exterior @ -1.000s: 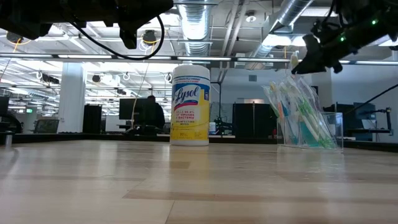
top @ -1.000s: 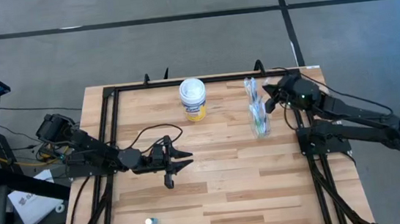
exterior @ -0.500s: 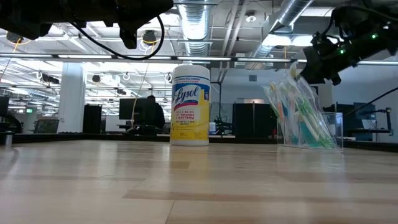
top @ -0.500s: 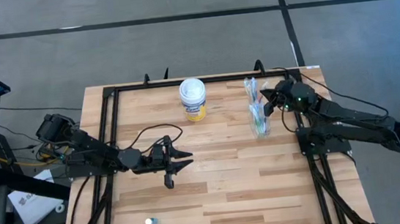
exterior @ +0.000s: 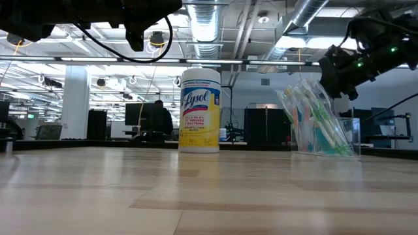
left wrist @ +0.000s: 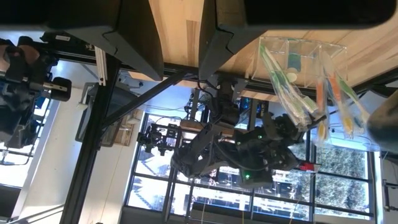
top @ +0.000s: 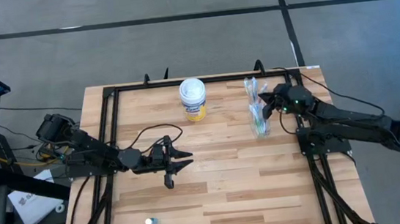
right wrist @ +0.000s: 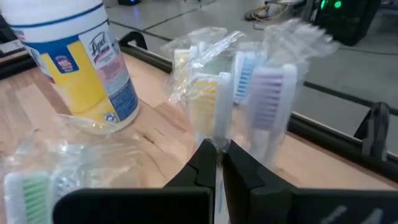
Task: Pick & Place toothbrushing station
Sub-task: Put the orange toothbrush into the transparent organizer, then put the mouthwash into the transparent organizer
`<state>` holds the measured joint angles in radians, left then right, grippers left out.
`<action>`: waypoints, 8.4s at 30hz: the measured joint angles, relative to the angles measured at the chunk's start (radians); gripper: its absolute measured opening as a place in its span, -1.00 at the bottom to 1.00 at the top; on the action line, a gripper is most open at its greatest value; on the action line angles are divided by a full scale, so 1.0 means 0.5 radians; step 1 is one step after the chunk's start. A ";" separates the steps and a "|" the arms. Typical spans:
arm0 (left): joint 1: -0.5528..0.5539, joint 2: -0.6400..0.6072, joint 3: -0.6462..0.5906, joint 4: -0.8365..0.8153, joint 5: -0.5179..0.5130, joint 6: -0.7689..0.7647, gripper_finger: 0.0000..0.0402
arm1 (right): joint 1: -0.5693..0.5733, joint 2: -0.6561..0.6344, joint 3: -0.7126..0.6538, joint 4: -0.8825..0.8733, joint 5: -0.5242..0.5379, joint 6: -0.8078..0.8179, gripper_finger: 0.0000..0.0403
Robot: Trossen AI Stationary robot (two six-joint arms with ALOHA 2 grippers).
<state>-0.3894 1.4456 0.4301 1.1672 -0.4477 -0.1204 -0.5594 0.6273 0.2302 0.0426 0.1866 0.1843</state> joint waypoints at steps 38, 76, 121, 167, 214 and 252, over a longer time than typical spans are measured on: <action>0.000 0.001 0.000 -0.002 0.000 -0.001 -0.53 | 0.018 -0.045 -0.002 0.029 -0.065 -0.085 -0.66; -0.002 -0.446 -0.002 -0.558 -0.034 -0.020 -0.53 | 0.208 -0.436 0.365 -0.461 -0.778 -0.015 -0.35; 0.025 -2.264 -0.846 -1.848 -0.313 -0.146 -0.53 | 1.843 -0.601 -0.411 0.461 -0.371 0.157 -0.41; 0.025 -2.247 -0.846 -1.751 -0.316 -0.143 -0.53 | 1.843 -0.601 -0.412 0.454 -0.371 0.157 -0.41; -1.153 -0.404 -0.584 -0.531 0.237 -0.766 -0.53 | 1.843 -0.601 -0.412 0.464 -0.372 0.158 -0.41; -1.353 0.011 -0.523 -0.371 0.108 -0.693 -0.18 | 1.842 -0.601 -0.412 0.457 -0.371 0.158 -0.41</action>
<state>-1.0657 1.4511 0.1688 0.9816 -0.3938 -0.4667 0.3614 0.3267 0.0242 0.2710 0.0010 0.2630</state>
